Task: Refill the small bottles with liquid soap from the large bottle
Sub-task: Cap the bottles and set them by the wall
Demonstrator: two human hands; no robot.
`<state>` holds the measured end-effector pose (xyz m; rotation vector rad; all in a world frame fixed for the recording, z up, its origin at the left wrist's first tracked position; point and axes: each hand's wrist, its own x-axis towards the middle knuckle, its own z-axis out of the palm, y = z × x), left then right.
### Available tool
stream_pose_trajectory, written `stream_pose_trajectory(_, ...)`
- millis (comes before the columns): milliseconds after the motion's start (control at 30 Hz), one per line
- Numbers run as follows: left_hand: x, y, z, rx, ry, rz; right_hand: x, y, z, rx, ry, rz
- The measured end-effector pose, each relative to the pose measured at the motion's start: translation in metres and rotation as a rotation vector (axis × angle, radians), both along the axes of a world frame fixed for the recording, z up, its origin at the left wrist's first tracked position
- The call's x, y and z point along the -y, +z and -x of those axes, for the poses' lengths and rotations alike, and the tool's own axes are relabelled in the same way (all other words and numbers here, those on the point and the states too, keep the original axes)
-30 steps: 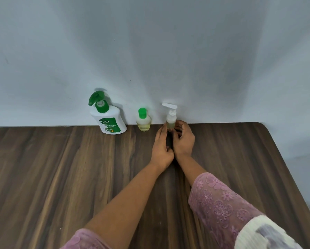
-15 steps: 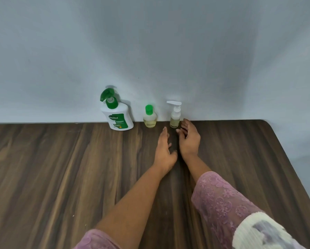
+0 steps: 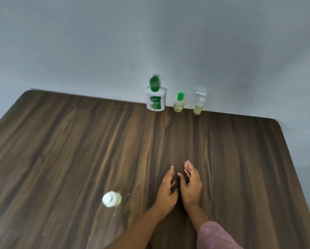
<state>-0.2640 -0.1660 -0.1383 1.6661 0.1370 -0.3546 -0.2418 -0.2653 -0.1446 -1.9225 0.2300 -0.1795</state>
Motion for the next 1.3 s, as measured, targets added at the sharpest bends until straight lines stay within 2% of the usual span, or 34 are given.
stream_pose_trajectory(167, -0.043, 0.007, 0.102, -0.159, 0.142, 0.150, -0.029, 0.004, 0.060, -0.114, 0.072, -0.184)
stream_pose_trajectory(233, -0.058, 0.011, 0.135, -0.163, 0.290, 0.090, -0.042, 0.005, 0.075, -0.129, 0.128, -0.206)
stream_pose_trajectory(367, -0.087, 0.014, 0.162, -0.099, 0.767, -0.124, -0.072, 0.010, 0.092, -0.143, 0.275, -0.200)
stream_pose_trajectory(467, -0.114, 0.018, 0.149, -0.088, 0.951, -0.139, -0.095, 0.016, 0.097, -0.167, 0.429, -0.169)
stream_pose_trajectory(567, -0.134, 0.024, 0.134, -0.047, 0.954, -0.166, -0.111, 0.019, 0.095, -0.174, 0.522, -0.115)
stream_pose_trajectory(700, -0.141, 0.027, 0.123, 0.034, 0.854, -0.202, -0.125, 0.024, 0.088, -0.157, 0.608, -0.042)
stream_pose_trajectory(867, -0.137, 0.029, 0.117, 0.032, 0.837, -0.200, -0.134, 0.030, 0.080, -0.111, 0.640, -0.012)
stream_pose_trajectory(1100, -0.125, 0.024, 0.093, 0.077, 0.749, -0.212, -0.121, 0.026, 0.067, -0.099, 0.547, -0.042)
stream_pose_trajectory(1300, -0.087, 0.025, 0.040, 0.207, 0.618, -0.258, -0.081, 0.024, 0.033, -0.024, 0.370, -0.049)
